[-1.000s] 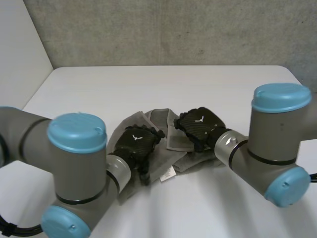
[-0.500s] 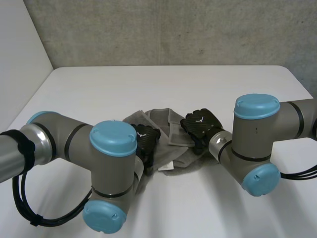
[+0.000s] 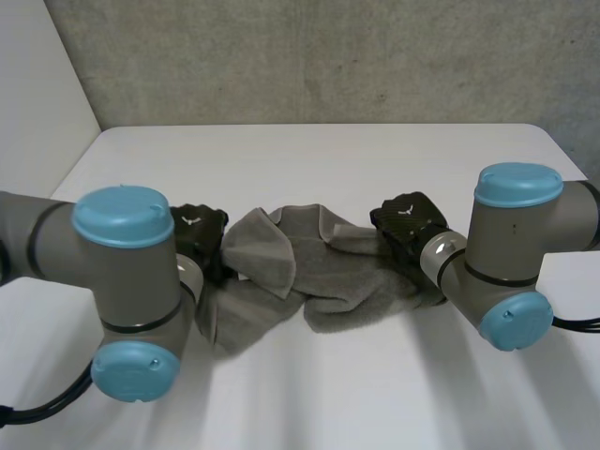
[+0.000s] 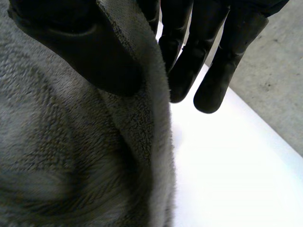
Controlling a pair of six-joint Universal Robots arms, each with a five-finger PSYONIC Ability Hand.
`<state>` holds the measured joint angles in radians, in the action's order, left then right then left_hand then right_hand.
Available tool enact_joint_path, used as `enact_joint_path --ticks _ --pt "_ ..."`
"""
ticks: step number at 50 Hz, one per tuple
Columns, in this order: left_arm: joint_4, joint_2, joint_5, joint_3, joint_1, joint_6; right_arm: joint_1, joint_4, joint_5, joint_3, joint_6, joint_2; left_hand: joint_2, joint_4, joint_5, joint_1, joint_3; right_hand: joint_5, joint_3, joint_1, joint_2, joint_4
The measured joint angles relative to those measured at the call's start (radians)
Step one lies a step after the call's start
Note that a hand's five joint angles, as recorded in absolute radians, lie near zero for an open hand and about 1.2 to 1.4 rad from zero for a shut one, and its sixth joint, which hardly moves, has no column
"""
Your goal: Fold the towel.
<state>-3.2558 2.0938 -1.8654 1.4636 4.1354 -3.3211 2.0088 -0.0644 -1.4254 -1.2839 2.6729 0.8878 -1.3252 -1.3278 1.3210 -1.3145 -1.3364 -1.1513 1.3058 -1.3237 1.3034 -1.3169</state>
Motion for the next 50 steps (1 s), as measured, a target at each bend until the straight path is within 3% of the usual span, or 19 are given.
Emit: enact_joint_path --ticks 7,14,22,29,36,40,43,50 --pt "-0.006 -0.068 0.003 0.023 0.018 0.004 -0.006 0.006 0.005 -0.012 0.009 0.093 -0.142 -0.163 0.132 -0.069 -0.176 -0.007 0.019 -0.002 0.002 -0.015" --pt "-0.005 -0.201 0.012 0.018 0.052 0.013 -0.053 0.046 0.037 -0.013 0.027 0.294 -0.143 -0.181 0.139 -0.070 -0.203 -0.007 0.019 -0.002 0.002 -0.015" --pt "0.024 -0.428 0.121 -0.024 0.133 0.098 -0.172 0.309 0.135 0.108 0.016 0.495 -0.143 -0.181 0.140 -0.071 -0.205 -0.007 0.024 -0.002 0.002 -0.015" --pt "0.166 -0.502 0.245 -0.084 0.207 0.191 -0.280 0.529 0.237 0.186 -0.064 0.504 -0.143 -0.181 0.140 -0.071 -0.205 -0.007 0.024 -0.004 0.002 -0.015" --pt "0.310 -0.364 0.349 -0.126 0.259 0.231 -0.262 0.581 0.258 0.187 -0.183 0.410 -0.143 -0.181 0.140 -0.071 -0.206 -0.007 0.024 -0.004 0.002 -0.015" --pt "0.332 -0.265 0.374 -0.174 0.268 0.232 -0.232 0.519 0.248 0.213 -0.209 0.354 -0.143 -0.181 0.140 -0.071 -0.206 -0.007 0.024 -0.004 0.002 -0.015" --pt "0.297 -0.189 0.382 -0.257 0.269 0.233 -0.209 0.356 0.234 0.254 -0.185 0.311 -0.143 -0.181 0.140 -0.071 -0.206 -0.007 0.026 -0.004 0.002 -0.015" --pt "0.029 -0.144 0.381 -0.440 0.268 0.251 -0.193 -0.262 0.181 0.234 -0.001 0.309 -0.143 -0.182 0.140 -0.071 -0.207 -0.007 0.028 -0.005 0.007 -0.015"
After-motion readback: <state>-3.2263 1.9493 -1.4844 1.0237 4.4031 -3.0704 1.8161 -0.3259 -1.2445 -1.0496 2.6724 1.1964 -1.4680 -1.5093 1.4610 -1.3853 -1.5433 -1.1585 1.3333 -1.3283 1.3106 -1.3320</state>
